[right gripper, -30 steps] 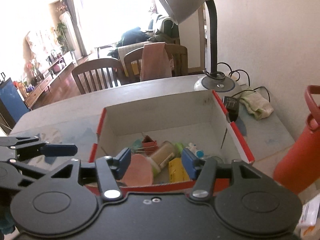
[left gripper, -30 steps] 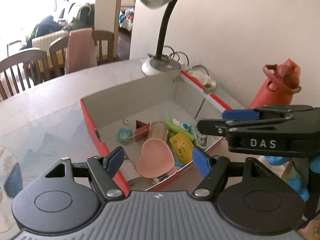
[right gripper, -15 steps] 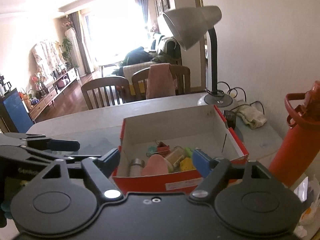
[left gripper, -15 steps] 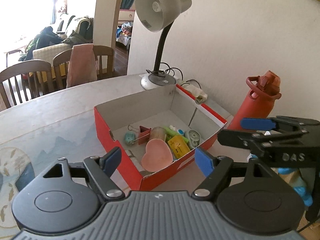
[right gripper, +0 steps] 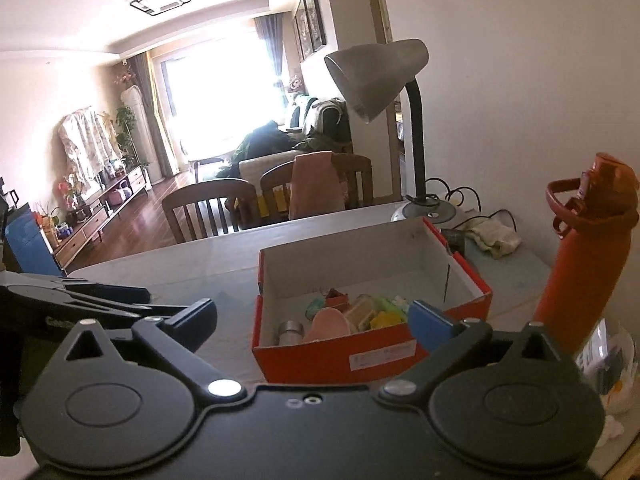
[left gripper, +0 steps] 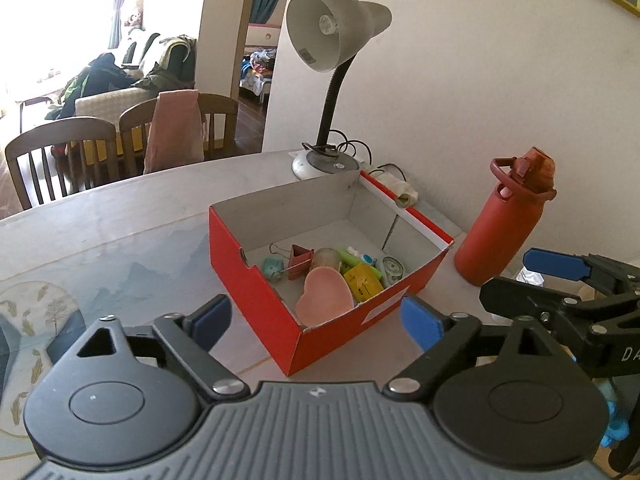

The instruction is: Organize rigid objects

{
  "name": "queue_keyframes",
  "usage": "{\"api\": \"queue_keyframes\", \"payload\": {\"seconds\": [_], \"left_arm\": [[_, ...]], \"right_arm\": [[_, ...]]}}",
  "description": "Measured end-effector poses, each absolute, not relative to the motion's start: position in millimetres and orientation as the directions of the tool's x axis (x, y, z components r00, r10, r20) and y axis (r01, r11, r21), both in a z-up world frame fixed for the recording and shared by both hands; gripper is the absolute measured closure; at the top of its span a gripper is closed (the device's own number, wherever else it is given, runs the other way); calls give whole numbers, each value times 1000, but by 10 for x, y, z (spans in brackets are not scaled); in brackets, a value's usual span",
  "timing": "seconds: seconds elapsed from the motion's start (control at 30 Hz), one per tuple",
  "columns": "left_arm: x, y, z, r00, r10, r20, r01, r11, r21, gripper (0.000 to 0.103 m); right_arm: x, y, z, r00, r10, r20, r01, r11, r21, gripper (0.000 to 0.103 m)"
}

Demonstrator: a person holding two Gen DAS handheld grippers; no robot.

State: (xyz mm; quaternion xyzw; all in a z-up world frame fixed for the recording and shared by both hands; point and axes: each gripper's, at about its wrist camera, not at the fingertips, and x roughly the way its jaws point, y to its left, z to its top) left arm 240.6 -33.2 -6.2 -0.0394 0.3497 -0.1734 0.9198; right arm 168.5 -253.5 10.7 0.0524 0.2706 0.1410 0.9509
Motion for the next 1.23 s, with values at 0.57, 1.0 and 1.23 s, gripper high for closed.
{"api": "queue_keyframes", "payload": {"seconds": [0.57, 1.0, 1.23], "left_arm": [[2161, -246, 3, 701, -399, -591, 332, 916, -224, 0], [2146, -263, -36, 707, -379, -597, 337, 923, -187, 0], [2160, -248, -65, 702, -370, -608, 333, 926, -179, 0]], "right_arm": [[1446, -2461, 119, 818, 284, -499, -209, 957, 202, 1], [1383, -2425, 90, 812, 284, -510, -208, 957, 202, 1], [1397, -2413, 74, 808, 278, -519, -196, 958, 208, 1]]}}
